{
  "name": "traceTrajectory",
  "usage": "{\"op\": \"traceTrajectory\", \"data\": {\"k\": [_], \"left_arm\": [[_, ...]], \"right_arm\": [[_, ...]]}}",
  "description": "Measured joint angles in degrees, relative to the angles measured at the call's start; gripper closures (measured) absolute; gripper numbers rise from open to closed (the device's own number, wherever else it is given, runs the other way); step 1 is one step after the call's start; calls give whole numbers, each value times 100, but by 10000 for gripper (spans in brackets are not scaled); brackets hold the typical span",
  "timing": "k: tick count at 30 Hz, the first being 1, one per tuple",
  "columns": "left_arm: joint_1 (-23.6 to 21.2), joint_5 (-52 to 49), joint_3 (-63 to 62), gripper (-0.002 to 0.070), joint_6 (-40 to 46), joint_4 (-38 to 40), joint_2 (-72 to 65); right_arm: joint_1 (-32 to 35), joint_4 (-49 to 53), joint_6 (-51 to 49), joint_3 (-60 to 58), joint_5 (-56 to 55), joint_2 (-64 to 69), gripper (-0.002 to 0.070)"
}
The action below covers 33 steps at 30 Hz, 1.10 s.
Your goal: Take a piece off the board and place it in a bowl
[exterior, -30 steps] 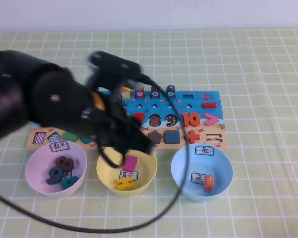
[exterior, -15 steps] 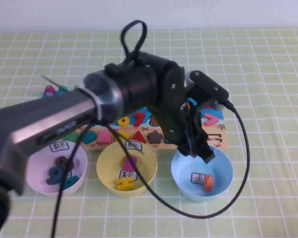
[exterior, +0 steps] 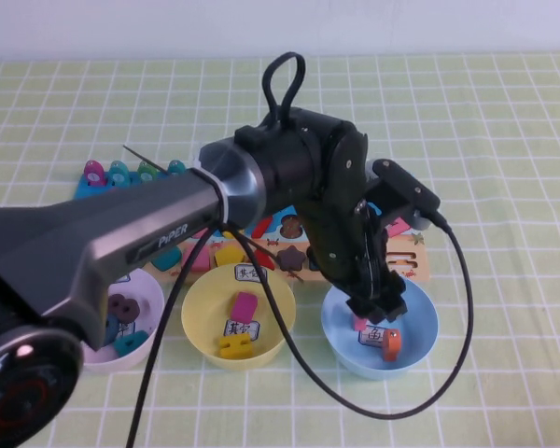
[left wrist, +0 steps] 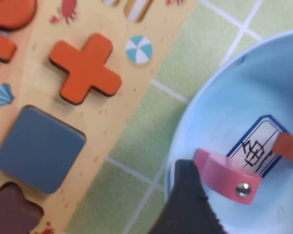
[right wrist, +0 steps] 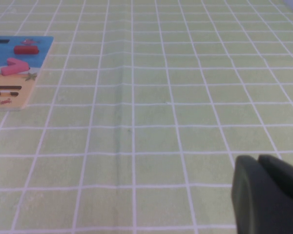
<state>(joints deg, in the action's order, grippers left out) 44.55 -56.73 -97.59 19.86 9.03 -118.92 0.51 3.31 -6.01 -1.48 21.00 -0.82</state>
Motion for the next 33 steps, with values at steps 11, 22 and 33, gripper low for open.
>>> {"op": "traceTrajectory", "data": {"k": [11, 22, 33], "left_arm": [[0, 965, 473, 643, -244, -17, 1682], [0, 3429, 4071, 676, -306, 17, 4533], [0, 3271, 5726, 676, -477, 63, 6848]], "right_arm": [[0, 0, 0, 0, 0, 0, 694], [0, 0, 0, 0, 0, 0, 694], [0, 0, 0, 0, 0, 0, 694]]}}
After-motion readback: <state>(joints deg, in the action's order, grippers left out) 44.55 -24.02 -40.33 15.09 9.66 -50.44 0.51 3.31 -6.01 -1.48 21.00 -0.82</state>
